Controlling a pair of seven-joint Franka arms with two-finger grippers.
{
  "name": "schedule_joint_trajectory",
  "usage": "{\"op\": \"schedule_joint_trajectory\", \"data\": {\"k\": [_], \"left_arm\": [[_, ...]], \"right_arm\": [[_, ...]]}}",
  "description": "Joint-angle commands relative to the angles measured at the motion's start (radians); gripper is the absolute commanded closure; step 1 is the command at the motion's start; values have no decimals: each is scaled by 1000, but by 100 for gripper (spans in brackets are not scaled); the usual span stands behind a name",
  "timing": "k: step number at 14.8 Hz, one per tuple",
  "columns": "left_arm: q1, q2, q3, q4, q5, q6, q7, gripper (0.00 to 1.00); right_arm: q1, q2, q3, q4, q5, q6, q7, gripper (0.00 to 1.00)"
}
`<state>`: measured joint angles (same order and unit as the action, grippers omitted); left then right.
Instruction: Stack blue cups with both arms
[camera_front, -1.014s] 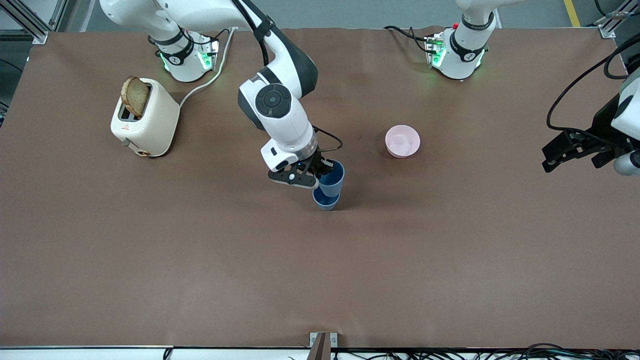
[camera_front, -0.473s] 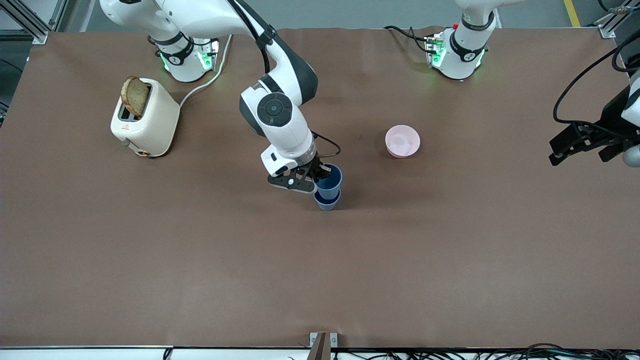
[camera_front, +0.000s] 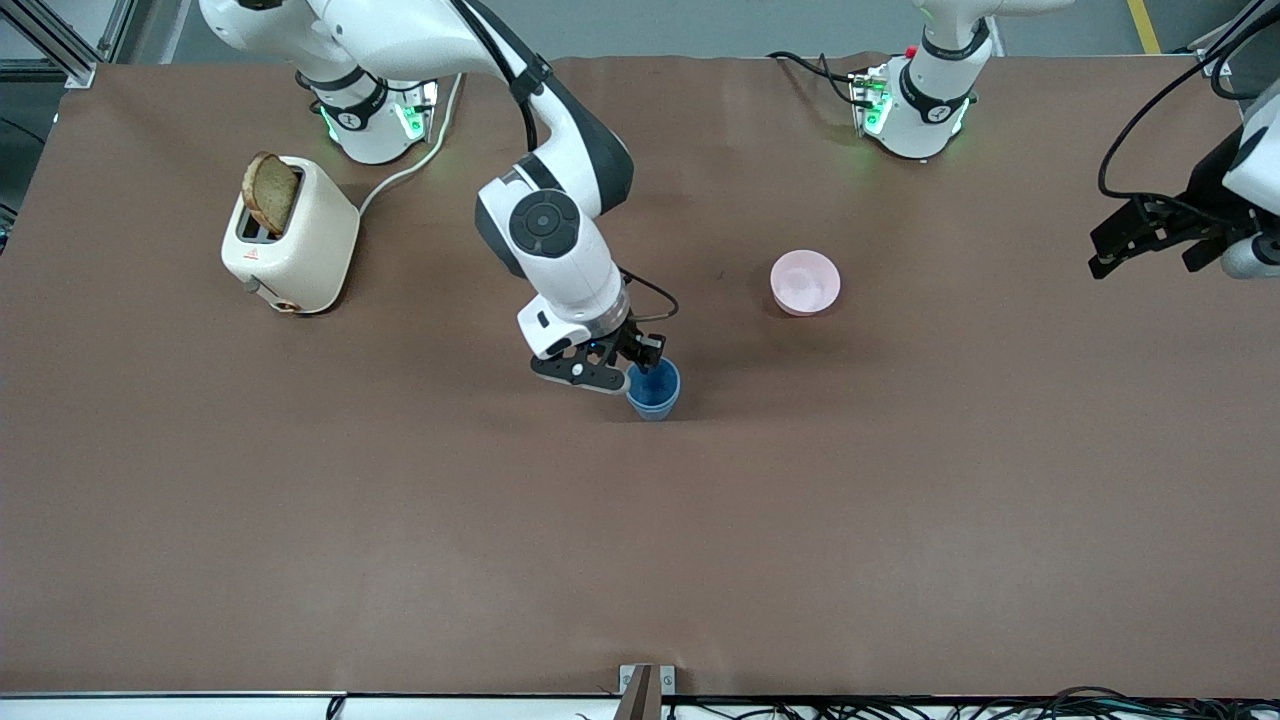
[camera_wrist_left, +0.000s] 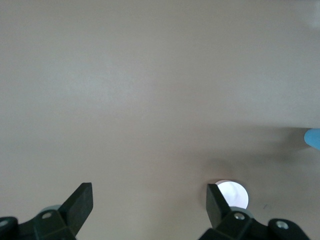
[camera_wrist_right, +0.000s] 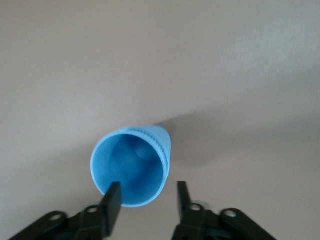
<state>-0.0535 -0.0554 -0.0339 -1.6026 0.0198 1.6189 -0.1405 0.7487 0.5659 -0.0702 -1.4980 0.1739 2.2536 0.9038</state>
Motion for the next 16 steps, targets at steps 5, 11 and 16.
{"op": "schedule_joint_trajectory", "data": {"k": [5,11,16], "left_arm": [[-12,-41,15,1,-11,-45,114,0],[-31,-15,8,19,2,-71,113,0],[-20,-4,-15,41,3,-76,116,0]], "right_arm": [[-199,-283,-101,-39,-74,-294,-245,0],[-411,-480,-102,-102,-128,-483,-440,0],[-558,-583,-105,-114,-139,-624,-655,0]]}}
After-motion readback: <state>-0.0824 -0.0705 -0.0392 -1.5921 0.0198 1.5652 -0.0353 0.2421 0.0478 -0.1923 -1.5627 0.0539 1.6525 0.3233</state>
